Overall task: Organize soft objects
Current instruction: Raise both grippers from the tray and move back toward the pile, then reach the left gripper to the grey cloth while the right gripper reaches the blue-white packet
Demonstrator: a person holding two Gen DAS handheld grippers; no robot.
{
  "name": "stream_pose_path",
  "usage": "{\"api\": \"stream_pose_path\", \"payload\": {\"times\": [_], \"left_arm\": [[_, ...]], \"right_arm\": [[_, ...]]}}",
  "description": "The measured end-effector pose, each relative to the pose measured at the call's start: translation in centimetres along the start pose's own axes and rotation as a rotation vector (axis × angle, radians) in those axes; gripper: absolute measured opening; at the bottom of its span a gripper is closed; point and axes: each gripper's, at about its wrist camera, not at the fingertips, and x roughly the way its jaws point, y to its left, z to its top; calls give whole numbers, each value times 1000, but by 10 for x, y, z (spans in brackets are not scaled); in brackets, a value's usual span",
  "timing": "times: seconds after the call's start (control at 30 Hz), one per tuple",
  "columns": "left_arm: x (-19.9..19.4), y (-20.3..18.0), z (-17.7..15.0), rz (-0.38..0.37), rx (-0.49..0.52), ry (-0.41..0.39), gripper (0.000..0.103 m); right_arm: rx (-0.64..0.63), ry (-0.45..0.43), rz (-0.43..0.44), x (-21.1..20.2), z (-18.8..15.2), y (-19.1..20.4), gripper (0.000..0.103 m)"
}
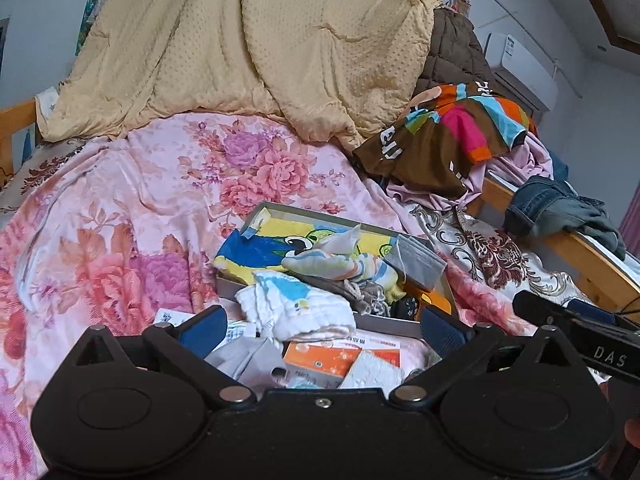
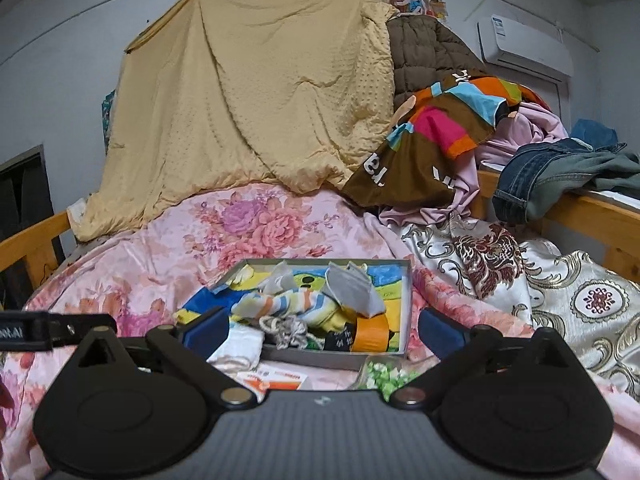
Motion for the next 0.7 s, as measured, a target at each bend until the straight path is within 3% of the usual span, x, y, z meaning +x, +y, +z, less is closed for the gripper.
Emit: {"api": "stream_pose_path", "payload": {"times": [0.5,0.7], "left_arm": [[-46,23,-42,-3,18,-29,102],[-56,29,-65,-2,94,-12,102]], "right_arm": [[-7,-38,18,-51,-43,19,103],[-31,3,17,-68,-59,26,103]]}}
